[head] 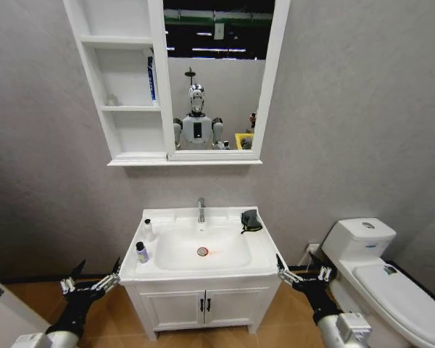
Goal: Move facial cleanser and shampoo from washbasin to cabinet, then wipe washbasin with towel.
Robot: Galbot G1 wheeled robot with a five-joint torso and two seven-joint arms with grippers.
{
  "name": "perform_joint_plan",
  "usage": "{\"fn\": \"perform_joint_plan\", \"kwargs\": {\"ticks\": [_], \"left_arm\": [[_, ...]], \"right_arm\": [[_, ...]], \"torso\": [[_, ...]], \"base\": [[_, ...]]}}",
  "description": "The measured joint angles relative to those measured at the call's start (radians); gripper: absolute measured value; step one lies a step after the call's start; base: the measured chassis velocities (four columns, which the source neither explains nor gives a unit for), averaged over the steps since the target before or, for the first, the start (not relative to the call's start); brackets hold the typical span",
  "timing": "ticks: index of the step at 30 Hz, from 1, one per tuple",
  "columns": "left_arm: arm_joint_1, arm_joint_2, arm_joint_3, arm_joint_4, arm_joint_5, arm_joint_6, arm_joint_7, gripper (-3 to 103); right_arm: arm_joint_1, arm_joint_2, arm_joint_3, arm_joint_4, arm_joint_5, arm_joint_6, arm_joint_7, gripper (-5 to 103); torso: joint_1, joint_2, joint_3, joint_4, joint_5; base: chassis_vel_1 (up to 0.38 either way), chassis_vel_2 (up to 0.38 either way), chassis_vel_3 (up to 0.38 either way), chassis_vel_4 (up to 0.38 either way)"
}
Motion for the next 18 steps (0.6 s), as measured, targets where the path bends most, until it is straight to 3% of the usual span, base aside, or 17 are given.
{"fn": "perform_joint_plan", "kwargs": {"ticks": [11, 16, 18], "left_arm": [[-0.001, -0.018, 0.057, 0.035, 0.056, -0.032, -0.006, 100], [0.01, -0.032, 0.073, 0.1, 0.095, -0.109, 0.008, 100], [0.015, -0.034, 0.084, 0.162, 0.135, -0.166, 0.026, 100]], "right_arm": [[-0.003, 0.008, 0.001, -0.01, 0.005, 0.03, 0.006, 100], [0.002, 0.011, -0.001, -0.003, 0.004, 0.03, 0.008, 100], [0.005, 0.012, -0.004, -0.002, 0.003, 0.029, 0.017, 100]], "torso": [[0.001, 0.0, 0.0, -0.0006, 0.0002], [-0.001, 0.0, 0.0, 0.0002, 0.0002], [-0.001, 0.0, 0.0, 0.0002, 0.0004]], "base": [[-0.097, 0.095, 0.095, -0.079], [0.0, 0.0, 0.0, 0.0], [0.0, 0.0, 0.0, 0.0]]}}
